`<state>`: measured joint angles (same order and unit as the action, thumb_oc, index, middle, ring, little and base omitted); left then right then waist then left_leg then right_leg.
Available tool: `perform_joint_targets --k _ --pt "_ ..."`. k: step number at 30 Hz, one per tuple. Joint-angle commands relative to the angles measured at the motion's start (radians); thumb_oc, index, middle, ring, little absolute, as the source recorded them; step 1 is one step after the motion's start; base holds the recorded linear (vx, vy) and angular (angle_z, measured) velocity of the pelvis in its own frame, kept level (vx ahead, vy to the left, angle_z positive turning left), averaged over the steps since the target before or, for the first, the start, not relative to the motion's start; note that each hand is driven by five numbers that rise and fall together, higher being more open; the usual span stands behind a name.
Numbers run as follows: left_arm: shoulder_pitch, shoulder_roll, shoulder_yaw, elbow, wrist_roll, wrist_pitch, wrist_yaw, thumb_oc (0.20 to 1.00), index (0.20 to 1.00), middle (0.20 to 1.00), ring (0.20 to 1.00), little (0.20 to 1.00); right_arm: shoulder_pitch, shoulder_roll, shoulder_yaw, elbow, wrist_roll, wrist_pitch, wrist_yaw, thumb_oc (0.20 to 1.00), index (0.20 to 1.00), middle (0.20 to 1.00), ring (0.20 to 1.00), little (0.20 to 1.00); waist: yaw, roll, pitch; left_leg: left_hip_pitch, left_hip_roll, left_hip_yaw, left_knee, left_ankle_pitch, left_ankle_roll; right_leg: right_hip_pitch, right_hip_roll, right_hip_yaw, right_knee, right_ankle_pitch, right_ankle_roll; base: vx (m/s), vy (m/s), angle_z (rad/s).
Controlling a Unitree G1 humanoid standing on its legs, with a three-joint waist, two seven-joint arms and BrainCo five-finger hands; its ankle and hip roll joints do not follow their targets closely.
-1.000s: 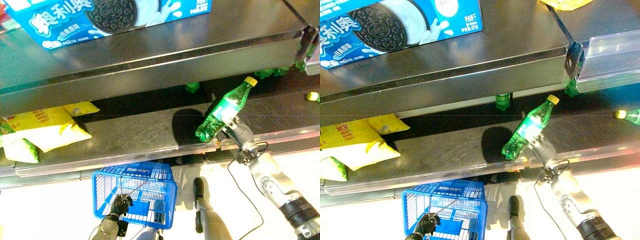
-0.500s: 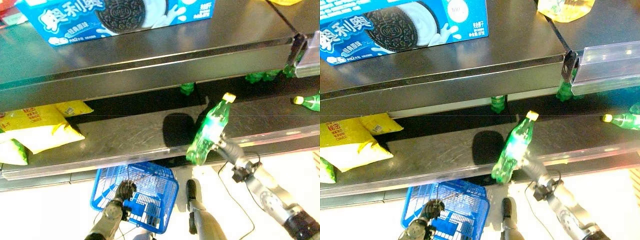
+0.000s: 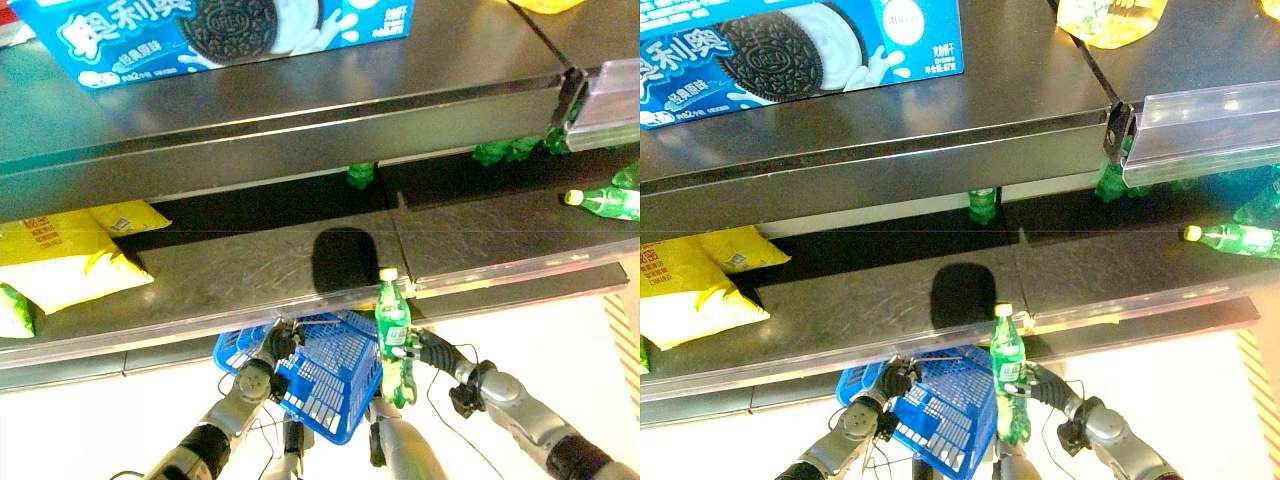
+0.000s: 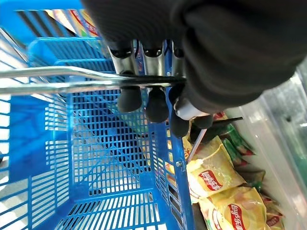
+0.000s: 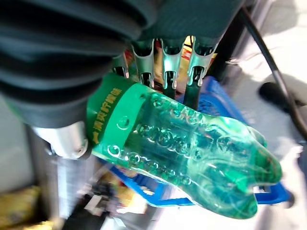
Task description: Pick up the snacks into the basket
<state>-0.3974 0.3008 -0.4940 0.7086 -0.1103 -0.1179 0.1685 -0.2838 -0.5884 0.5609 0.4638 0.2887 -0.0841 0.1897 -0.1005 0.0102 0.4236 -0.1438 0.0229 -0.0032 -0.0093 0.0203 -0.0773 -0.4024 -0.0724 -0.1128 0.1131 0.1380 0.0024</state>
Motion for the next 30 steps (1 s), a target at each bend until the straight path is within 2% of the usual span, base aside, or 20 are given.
perform_joint_targets --k 1,12,14,30 --pt "-0.154 0.015 0.016 -0.133 0.001 -0.08 0.031 0.2 0.2 0.2 0.2 0.2 -0.06 0.082 0.065 -0.028 -0.121 -0.079 -0.019 0.2 0.2 0.2 0.2 0.2 0.01 -0.024 -0.057 -0.092 0.007 -0.016 0.055 -0.004 -0.002 -0.009 -0.046 0.084 0.118 -0.143 0.144 0.0 0.0 -0.04" --pt "-0.189 -0.021 -0.062 -0.181 -0.011 -0.07 0.014 0.2 0.2 0.2 0.2 0.2 -0.167 0.257 0.134 0.302 -0.235 -0.045 -0.059 0.2 0.2 0.2 0.2 0.2 0.031 -0.004 -0.043 -0.111 0.002 -0.022 0.055 0.0 0.002 -0.024 -0.048 0.081 0.109 -0.133 0.143 0.0 0.0 0.0" --pt "-0.207 -0.027 -0.084 -0.214 -0.018 -0.069 0.009 0.2 0.2 0.2 0.2 0.2 -0.206 0.32 0.167 0.41 -0.286 -0.031 -0.064 0.2 0.2 0.2 0.2 0.2 0.041 0.007 -0.034 -0.12 -0.001 -0.025 0.055 0.003 0.003 -0.031 -0.05 0.078 0.107 -0.128 0.143 0.0 0.0 0.0" --pt "-0.239 -0.022 -0.118 -0.309 -0.036 -0.06 0.016 0.2 0.2 0.2 0.2 0.2 -0.269 0.419 0.189 0.608 -0.422 0.012 -0.129 0.2 0.2 0.2 0.2 0.2 0.059 0.022 -0.01 -0.16 -0.009 -0.033 0.071 0.007 0.004 -0.055 -0.055 0.07 0.096 -0.115 0.144 0.0 0.0 0.0"
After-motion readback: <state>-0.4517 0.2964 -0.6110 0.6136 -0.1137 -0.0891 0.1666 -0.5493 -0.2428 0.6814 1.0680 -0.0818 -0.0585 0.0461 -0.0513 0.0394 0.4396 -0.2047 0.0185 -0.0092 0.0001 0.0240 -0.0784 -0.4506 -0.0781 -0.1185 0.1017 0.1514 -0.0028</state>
